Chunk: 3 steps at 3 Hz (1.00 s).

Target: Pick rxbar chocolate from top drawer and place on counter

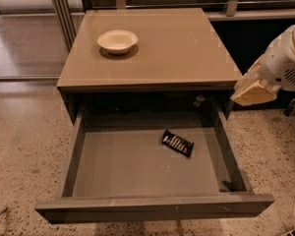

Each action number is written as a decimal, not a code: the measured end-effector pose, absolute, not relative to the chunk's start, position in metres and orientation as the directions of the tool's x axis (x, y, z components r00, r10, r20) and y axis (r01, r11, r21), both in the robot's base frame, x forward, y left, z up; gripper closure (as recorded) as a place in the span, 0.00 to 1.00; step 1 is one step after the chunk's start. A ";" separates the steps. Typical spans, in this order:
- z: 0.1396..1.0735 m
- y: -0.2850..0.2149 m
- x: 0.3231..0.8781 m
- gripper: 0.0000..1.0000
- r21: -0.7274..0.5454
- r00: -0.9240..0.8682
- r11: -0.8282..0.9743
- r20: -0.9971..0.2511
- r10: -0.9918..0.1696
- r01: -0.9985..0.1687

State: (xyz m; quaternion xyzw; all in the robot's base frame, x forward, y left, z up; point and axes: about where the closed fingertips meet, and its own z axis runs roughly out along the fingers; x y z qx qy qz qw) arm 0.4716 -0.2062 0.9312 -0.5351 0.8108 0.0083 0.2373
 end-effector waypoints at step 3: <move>0.895 -0.192 0.506 1.00 -0.264 -0.330 0.519 -0.525 -0.785 -0.813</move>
Offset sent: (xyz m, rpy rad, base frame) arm 0.0143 0.0117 -0.0403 0.0948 -0.0134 -0.0459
